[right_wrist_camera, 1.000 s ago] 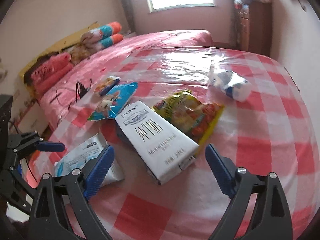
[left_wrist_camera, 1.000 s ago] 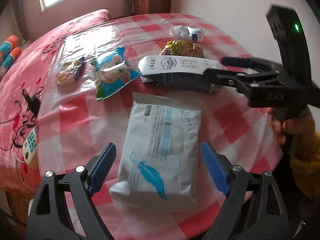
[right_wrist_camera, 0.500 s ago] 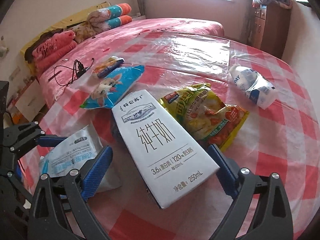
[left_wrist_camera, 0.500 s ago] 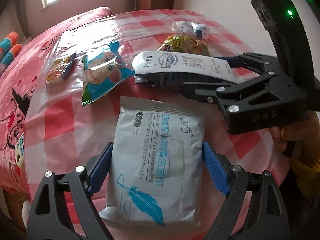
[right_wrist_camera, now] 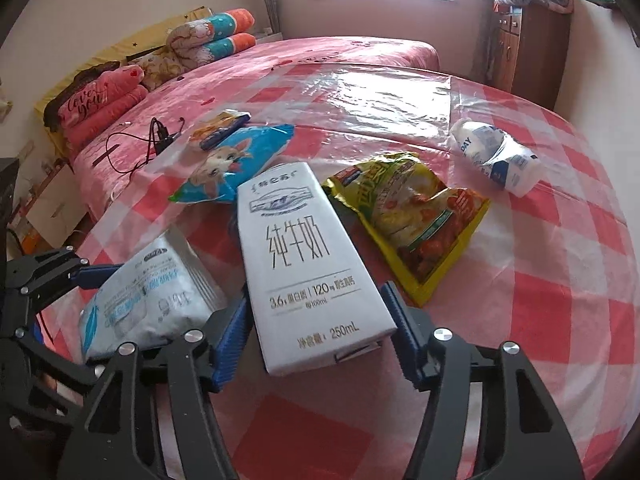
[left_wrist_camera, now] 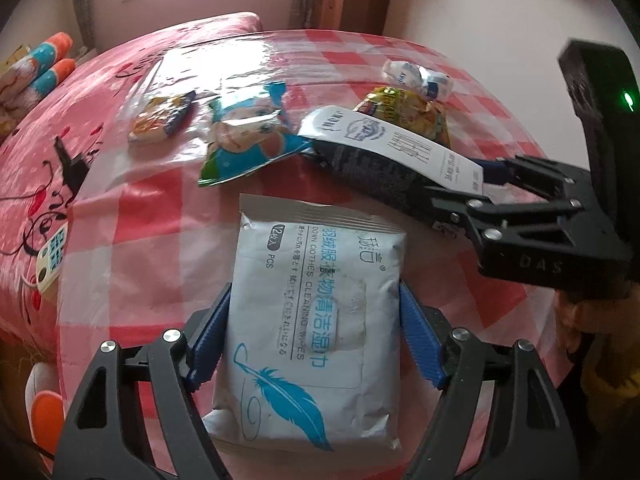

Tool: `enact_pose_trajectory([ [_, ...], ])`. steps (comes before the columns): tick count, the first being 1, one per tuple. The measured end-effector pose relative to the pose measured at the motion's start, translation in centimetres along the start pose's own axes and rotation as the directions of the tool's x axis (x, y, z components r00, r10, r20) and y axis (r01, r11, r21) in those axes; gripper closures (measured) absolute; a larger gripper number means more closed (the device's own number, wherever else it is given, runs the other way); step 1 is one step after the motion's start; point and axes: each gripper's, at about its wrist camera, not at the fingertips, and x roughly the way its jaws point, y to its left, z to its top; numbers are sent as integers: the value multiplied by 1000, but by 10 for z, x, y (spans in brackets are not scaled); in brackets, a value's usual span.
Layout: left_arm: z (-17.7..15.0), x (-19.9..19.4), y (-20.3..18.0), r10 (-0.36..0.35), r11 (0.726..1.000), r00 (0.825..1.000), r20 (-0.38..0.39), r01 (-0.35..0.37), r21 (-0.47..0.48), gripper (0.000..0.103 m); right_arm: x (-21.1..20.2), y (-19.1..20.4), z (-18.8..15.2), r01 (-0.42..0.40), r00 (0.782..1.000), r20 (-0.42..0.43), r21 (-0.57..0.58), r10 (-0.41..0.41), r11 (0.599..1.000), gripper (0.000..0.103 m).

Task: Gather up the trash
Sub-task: 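Carry the wipes pack and milk carton with both tools to the orange bucket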

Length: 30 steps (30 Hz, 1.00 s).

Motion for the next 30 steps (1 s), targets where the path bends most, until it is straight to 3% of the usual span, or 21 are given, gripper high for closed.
enact_pose_trajectory([
  [8,-10,-16,15,19,998,1000,16,-18,-64,25,-12,14,-11,-4,1000,18,-17,4,1000,42],
  [23,-22,-55,34,43,992,994,98,-31,-125,25,-58,23,-28,-11,995,104,60,5,998,44],
  [30,-30,-72,45,58,987,990,127,-38,-156,25,-65,32,-29,-68,993,107,88,58,994,44],
])
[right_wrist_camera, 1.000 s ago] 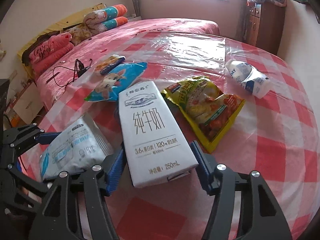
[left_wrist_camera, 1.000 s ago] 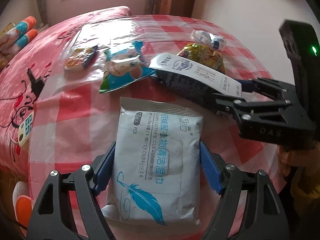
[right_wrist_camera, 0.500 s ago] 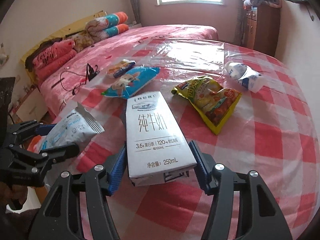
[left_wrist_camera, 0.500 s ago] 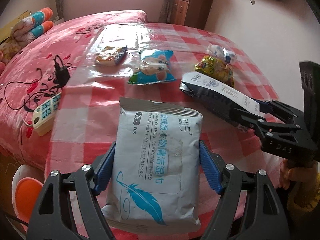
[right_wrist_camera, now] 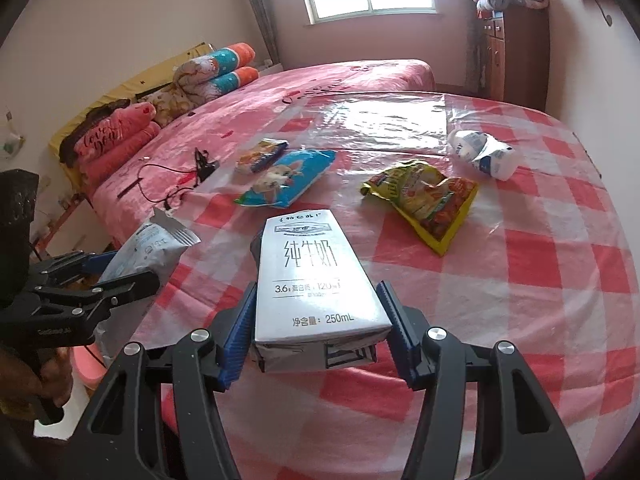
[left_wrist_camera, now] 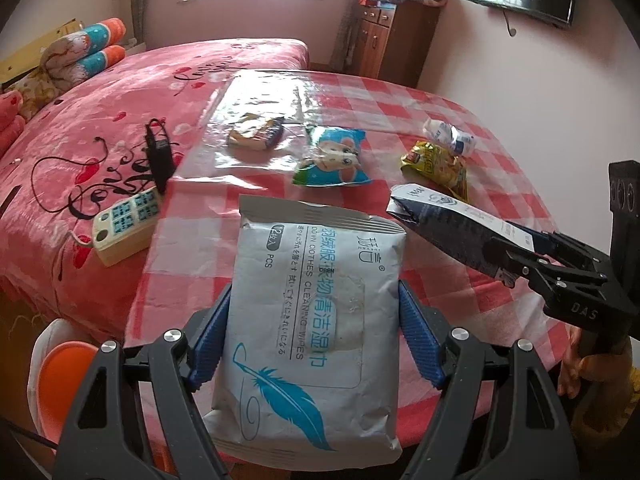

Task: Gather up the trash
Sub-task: 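Carry the wipes pack and milk carton with both tools to the orange bucket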

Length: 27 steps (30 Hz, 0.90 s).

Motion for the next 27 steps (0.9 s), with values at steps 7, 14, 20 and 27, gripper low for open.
enact_pose_trajectory([
  [7,-4,-19,19,34,999,999,30,-33,-37,25,-4,20,3,-62,998,-4,5,62,998,44],
  [14,-11,-35,43,78,994,996,37,-75,-76,25,-6,45,8,-132,991,-12,-6,132,991,44],
  [20,-17,-48,64,116,987,992,44,-110,-118,25,-7,76,14,-188,982,-31,-59,187,980,44],
  [27,-30,-62,90,166,974,985,44,-157,-164,25,-6,125,20,-237,971,-59,-165,230,957,44],
])
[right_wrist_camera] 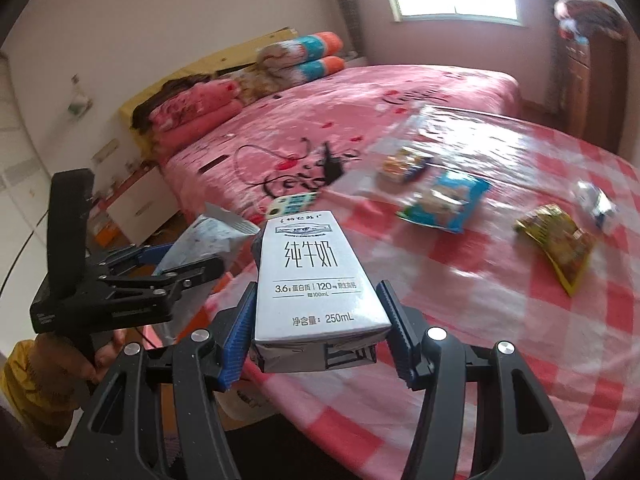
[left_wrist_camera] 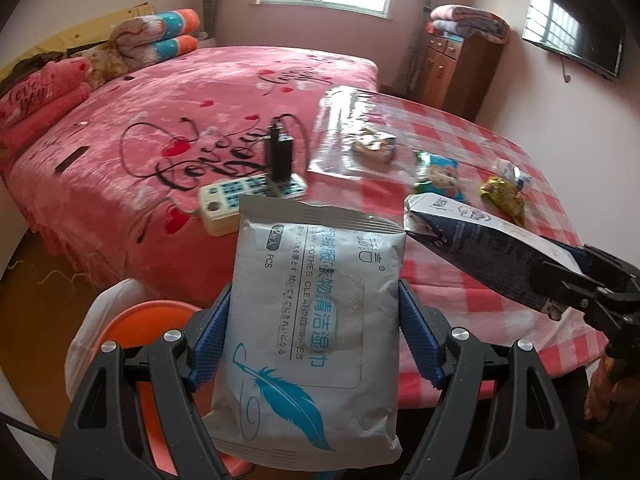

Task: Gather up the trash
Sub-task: 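Carry the wipes pack and milk carton with both tools to the orange bucket, then open both tools over the orange bucket to drop the wipes pack and carton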

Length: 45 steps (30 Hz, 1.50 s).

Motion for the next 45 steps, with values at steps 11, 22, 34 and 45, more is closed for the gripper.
enact_pose_trajectory([
  [11,-27,-8,63,110,987,993,-36,-114,-112,25,34,72,14,-84,995,-68,-162,74,983,44],
  [22,-54,-8,118,211,956,974,-77,-222,-193,25,72,129,8,-160,979,-171,-280,115,947,44],
  [34,-81,5,158,245,924,958,-146,-277,-263,25,117,171,-4,-208,957,-269,-377,108,903,44],
  [45,-94,15,174,248,914,951,-182,-292,-282,25,144,186,-13,-218,944,-318,-412,84,885,44],
])
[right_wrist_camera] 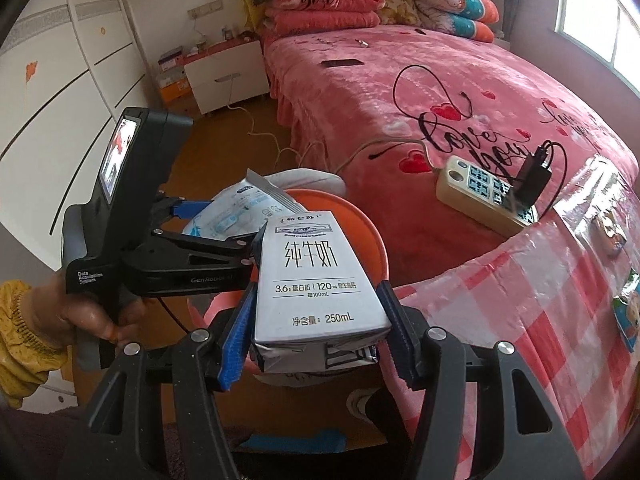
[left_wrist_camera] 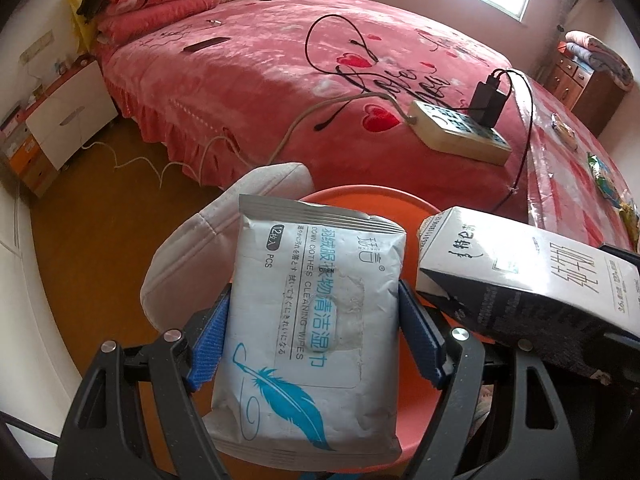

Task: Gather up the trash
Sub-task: 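Open both tools over the orange bucket to drop the wipes pack and carton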

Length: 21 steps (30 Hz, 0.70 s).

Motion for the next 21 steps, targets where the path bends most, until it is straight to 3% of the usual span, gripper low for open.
enact_pose_trajectory([
  [13,-4,20,-4,32,999,998,-53,-31,25,24,21,1,1,25,998,-51,-10,-26,1000,43],
  [14,-4,23,-5,37,999,997,-69,-35,28,23,23,-1,0,21,998,-56,-1,-21,1000,40],
  [17,-5,28,-7,56,998,995,-87,-53,35,21,22,-11,-2,12,999,-47,48,-10,999,17],
  [21,-3,25,-9,77,996,994,-73,-73,50,19,14,-29,-6,-3,1000,-26,137,6,991,14],
])
